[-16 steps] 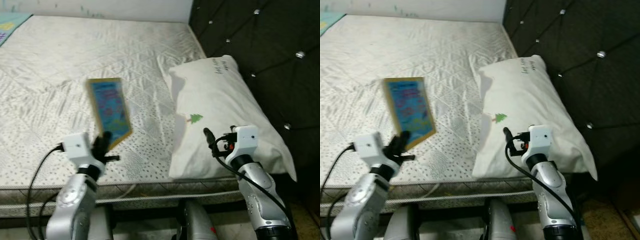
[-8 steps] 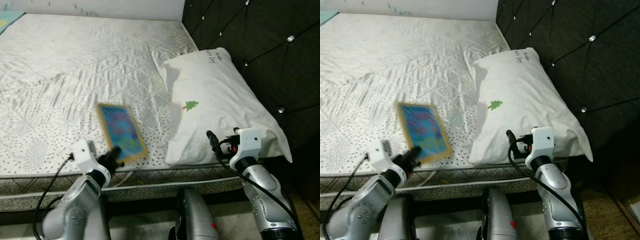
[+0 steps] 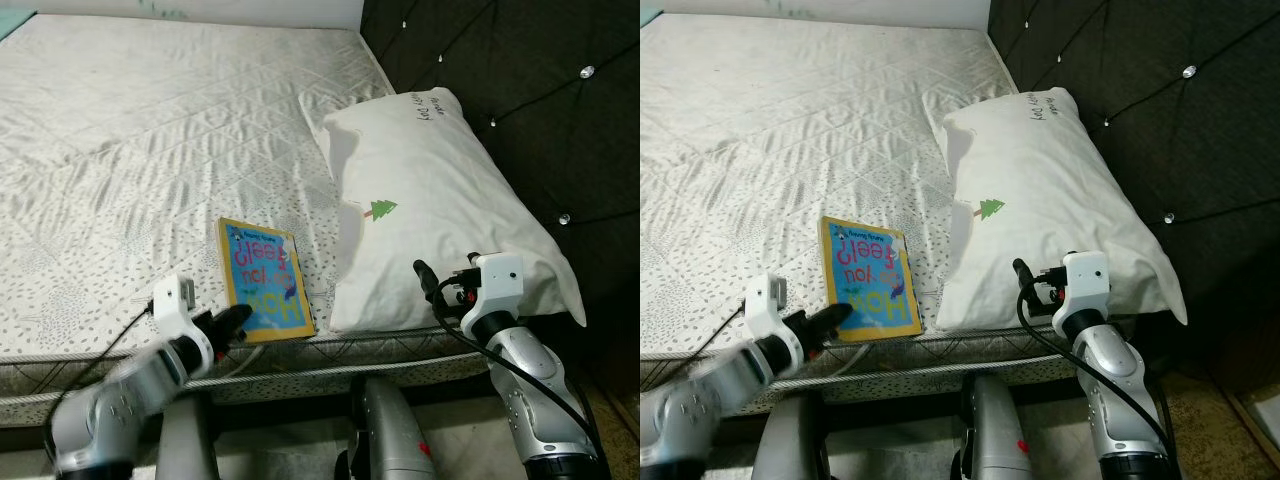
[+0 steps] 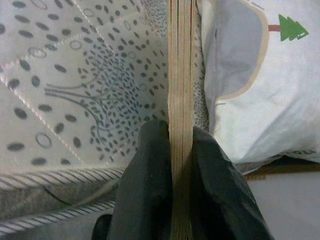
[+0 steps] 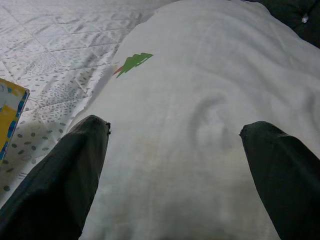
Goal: Clean up the room
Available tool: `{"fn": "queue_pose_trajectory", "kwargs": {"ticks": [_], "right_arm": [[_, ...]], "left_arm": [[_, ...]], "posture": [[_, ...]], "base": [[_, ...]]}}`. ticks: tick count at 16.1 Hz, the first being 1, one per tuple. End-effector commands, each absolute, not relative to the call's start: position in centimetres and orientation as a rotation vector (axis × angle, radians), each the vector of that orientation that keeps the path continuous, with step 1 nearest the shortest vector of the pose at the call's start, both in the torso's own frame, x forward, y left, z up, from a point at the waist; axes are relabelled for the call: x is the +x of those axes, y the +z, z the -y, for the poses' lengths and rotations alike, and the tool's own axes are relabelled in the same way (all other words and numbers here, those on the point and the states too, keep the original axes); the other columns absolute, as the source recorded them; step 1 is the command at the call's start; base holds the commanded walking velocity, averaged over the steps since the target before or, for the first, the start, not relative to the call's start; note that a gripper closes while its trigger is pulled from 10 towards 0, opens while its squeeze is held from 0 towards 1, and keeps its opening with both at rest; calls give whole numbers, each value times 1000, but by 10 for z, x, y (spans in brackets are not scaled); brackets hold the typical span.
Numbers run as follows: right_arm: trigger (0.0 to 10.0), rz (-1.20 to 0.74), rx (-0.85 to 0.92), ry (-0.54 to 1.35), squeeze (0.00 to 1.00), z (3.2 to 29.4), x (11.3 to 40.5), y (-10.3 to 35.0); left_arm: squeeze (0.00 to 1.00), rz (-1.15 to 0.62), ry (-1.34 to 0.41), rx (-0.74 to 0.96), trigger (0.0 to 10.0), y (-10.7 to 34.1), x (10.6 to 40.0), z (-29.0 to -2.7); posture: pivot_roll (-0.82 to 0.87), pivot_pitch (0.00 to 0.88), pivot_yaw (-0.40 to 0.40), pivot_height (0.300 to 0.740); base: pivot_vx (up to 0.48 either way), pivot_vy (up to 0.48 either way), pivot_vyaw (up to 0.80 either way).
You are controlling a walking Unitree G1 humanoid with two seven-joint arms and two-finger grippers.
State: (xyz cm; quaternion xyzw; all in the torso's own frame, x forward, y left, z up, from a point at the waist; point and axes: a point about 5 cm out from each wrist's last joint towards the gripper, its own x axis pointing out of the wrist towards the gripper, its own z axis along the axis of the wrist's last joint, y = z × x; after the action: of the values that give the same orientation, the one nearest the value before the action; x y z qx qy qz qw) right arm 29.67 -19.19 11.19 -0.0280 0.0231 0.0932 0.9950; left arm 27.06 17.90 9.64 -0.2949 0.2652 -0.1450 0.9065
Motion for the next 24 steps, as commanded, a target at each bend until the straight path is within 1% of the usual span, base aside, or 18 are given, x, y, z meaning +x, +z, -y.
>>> {"fn": "queue_pose_trajectory", "kwargs": {"ticks": [1,4,6,8,12,16,18,19,24], "right_arm": [[10000,-47,-71,176,0,197,296,114],[10000,-41,-83,174,0,200,296,119],[10000,-39,-94,171,0,204,296,121],[10000,-36,-100,170,0,205,295,123],[10000,-30,-107,177,0,204,297,127],[10000,-22,-120,172,0,207,297,130],[10000,-22,-123,167,0,209,296,130],[10000,-24,-122,172,0,206,296,129],[10000,-24,-121,182,0,204,299,129]], "left_arm": [[0,-553,-305,-613,10000,96,273,-181],[0,-585,-310,-583,10000,90,291,-197],[0,-600,-315,-575,10000,84,303,-201],[0,-593,-334,-589,10000,85,314,-199],[0,-613,-380,-601,10000,80,335,-184],[0,-640,-419,-614,10000,78,341,-172],[0,-651,-488,-636,10000,79,341,-158],[0,-676,-549,-659,10000,78,339,-144],[0,-692,-619,-743,10000,80,337,-127]], "posture": [[-100,112,-121,539],[-126,110,-129,539],[-145,106,-133,539],[-155,102,-139,539],[-169,94,-143,539],[-186,91,-138,539],[-184,91,-137,539],[-180,90,-139,539],[-173,92,-140,539]], "base": [[0,0,0],[0,0,0],[0,0,0],[0,0,0],[0,0,0],[0,0,0],[0,0,0],[0,0,0],[0,0,0]]}}
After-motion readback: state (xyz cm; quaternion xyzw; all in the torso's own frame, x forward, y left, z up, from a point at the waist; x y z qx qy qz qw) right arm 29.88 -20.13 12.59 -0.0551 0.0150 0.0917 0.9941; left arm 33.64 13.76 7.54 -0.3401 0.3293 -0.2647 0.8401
